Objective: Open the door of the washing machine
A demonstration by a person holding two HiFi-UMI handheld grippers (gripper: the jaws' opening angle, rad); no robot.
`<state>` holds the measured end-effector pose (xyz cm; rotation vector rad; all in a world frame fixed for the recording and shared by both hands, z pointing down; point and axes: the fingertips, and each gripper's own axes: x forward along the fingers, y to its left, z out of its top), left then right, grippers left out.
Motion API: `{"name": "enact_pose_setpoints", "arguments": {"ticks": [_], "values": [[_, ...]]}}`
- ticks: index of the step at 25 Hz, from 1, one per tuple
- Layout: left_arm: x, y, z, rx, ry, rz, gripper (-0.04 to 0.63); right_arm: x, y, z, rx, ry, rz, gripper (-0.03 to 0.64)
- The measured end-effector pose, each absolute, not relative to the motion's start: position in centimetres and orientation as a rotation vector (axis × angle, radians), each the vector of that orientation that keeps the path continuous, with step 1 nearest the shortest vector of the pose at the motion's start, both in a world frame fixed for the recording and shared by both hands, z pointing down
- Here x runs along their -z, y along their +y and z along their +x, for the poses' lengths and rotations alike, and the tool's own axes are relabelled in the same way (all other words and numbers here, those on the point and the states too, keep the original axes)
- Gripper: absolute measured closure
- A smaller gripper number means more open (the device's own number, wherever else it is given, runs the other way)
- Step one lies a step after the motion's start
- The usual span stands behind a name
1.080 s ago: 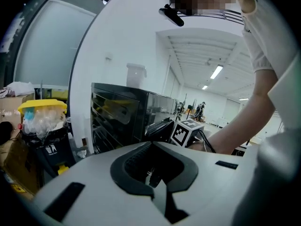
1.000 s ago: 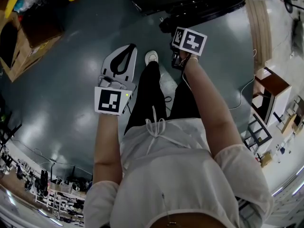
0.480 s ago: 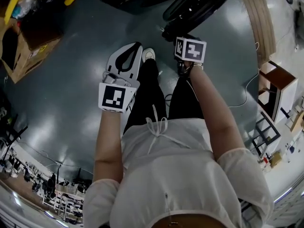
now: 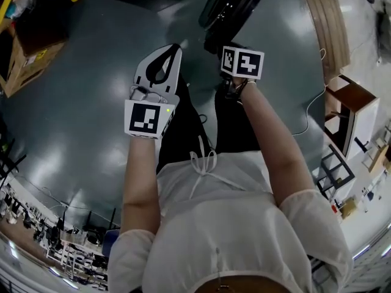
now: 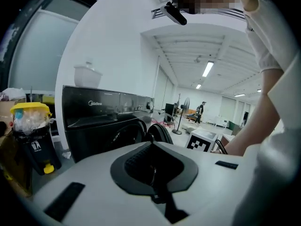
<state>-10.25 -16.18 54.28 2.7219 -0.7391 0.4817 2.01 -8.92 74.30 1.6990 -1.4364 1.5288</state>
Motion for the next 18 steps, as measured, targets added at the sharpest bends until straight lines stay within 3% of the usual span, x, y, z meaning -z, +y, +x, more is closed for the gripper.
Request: {"name": "enact_pose_setpoints", "arguments": {"ticks": [18], "values": [[-54.9, -6.5, 5.7, -0.427, -0.764, 2.744, 0.572, -73.7, 1.9, 18.0, -1.443, -1.535, 1.685, 0.511]]}}
